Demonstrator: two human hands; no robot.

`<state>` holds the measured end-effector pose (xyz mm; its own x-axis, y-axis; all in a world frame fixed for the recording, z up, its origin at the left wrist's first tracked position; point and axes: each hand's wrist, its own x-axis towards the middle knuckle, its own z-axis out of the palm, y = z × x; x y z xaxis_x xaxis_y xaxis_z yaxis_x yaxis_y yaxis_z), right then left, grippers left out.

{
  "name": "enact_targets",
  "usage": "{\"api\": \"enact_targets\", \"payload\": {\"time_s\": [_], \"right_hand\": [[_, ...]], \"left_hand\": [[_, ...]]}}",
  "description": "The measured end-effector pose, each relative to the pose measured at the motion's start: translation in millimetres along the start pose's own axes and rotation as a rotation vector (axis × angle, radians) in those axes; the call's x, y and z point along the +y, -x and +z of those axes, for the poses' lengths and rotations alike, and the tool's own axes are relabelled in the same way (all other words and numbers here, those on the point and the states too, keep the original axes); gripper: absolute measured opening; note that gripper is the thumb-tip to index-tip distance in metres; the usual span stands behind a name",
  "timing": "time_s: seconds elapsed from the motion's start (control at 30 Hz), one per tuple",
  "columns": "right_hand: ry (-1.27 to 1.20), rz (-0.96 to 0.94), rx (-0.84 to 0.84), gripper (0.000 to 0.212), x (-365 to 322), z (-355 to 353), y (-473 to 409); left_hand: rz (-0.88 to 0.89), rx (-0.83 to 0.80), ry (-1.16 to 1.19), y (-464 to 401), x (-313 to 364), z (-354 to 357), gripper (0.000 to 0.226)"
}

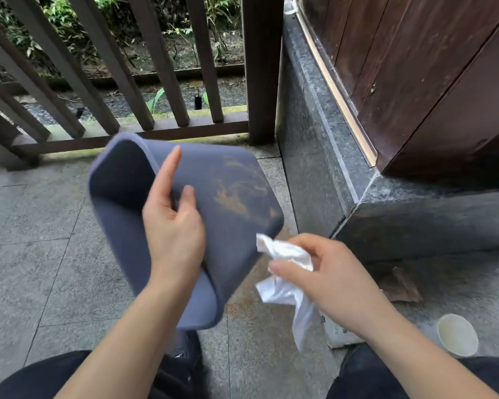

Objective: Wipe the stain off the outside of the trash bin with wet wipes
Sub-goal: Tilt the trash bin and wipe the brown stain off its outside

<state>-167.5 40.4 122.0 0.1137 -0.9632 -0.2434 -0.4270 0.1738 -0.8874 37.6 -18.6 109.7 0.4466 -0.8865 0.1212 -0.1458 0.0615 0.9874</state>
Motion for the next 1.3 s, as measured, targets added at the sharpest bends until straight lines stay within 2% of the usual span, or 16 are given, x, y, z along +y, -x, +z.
{"api": "enact_targets", "payload": {"time_s": [0.13, 0.2, 0.27, 0.37, 0.43, 0.53, 0.6, 0.7, 0.8, 1.03, 1.2, 1.27, 1.3], "right_hand": [[-0.479, 0.031, 0.122, 0.017, -1, 2, -8], [-0.648, -0.056, 0.182, 0.020, -4, 10, -8], [-0.699, -0.166, 0.157, 0.027, -9, 24, -3], [-0.541, -0.327, 0.111, 0.043, -11, 53, 9], [-0.257, -0.491, 0.100, 0.051, -9, 74, 21], [0.222, -0.750, 0.152, 0.047, -4, 93, 33], [0.365, -0.795, 0.200, 0.044, -1, 93, 37], [0.460, -0.743, 0.109, 0.056, 4, 79, 34], [0.515, -0.599, 0.058, 0.060, 18, 61, 21], [0.494, -0.226, 0.230, 0.069, 48, 17, -33], [0.434, 0.088, 0.186, 0.068, 59, 15, -54], [0.397, 0.093, 0.121, 0.066, 51, 29, -51], [0.393, 0.031, 0.086, 0.065, 45, 41, -45]], "left_hand": [[0.040, 0.020, -0.004, -11, 14, -16, 0.046], [0.009, -0.002, -0.004, -9, 16, -21, 0.048], [-0.046, -0.022, -0.002, -2, 15, -24, 0.049], [-0.177, -0.048, 0.054, 10, 13, -22, 0.049], [-0.279, -0.057, 0.102, 16, 11, -19, 0.049], [-0.395, -0.090, 0.134, 18, 10, -17, 0.050], [-0.434, -0.116, 0.143, 19, 13, -16, 0.052], [-0.420, -0.125, 0.168, 18, 23, -15, 0.056], [-0.365, -0.131, 0.207, 13, 33, -17, 0.060], [-0.280, -0.226, 0.283, 0, 48, -33, 0.065], [-0.324, -0.191, 0.307, -1, 42, -37, 0.065], [-0.318, -0.174, 0.281, 1, 38, -36, 0.065], [-0.312, -0.175, 0.268, 3, 36, -34, 0.064]]}}
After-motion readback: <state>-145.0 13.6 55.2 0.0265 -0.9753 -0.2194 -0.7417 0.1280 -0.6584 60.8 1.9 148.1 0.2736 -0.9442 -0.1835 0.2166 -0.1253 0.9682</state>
